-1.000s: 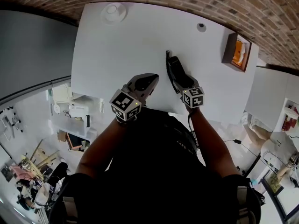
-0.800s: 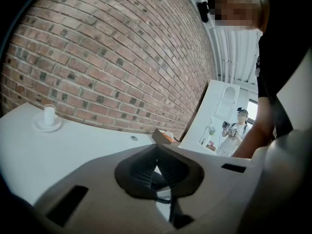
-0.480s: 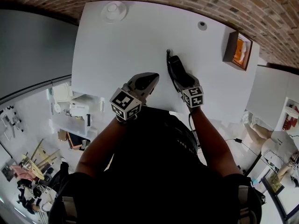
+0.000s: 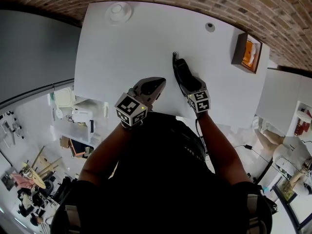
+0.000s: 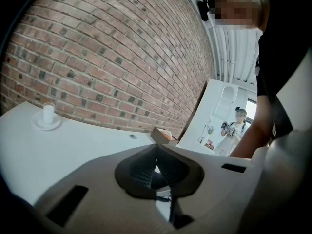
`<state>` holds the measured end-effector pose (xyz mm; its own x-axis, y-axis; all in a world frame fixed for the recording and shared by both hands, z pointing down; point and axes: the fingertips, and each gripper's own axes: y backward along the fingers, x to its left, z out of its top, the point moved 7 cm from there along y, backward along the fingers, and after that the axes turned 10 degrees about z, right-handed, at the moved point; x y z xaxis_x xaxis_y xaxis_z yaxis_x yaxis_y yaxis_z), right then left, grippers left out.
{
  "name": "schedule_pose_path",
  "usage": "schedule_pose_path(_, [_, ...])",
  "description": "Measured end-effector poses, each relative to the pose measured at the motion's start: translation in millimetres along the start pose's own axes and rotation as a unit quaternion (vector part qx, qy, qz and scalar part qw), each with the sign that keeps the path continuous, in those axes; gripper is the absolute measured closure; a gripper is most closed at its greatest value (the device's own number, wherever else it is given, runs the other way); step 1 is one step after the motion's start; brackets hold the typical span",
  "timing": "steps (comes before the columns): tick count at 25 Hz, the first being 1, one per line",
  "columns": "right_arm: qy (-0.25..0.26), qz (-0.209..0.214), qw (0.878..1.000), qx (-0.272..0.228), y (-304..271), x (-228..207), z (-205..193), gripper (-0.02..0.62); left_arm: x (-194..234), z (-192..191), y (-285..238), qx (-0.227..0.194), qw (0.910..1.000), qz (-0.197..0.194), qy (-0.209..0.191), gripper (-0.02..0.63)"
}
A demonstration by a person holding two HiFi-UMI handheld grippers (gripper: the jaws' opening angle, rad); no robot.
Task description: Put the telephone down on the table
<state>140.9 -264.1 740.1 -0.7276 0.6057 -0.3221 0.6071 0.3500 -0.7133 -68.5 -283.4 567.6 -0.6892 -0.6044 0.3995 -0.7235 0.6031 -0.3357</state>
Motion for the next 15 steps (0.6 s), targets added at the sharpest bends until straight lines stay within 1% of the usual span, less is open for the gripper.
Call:
schedule_pose_path(6, [0.006,-0.004,1.000,-0.003,3,3,1,0.314,-3,-3,3,-0.001,1.0000,0.001,0.003,0.598])
schedule_pose_path(15, [0.009,-0.004,1.000,-0.026,18,7,8,0.314,-14,-2,1,-0.007,1.0000,-0.002,0.000,0.598])
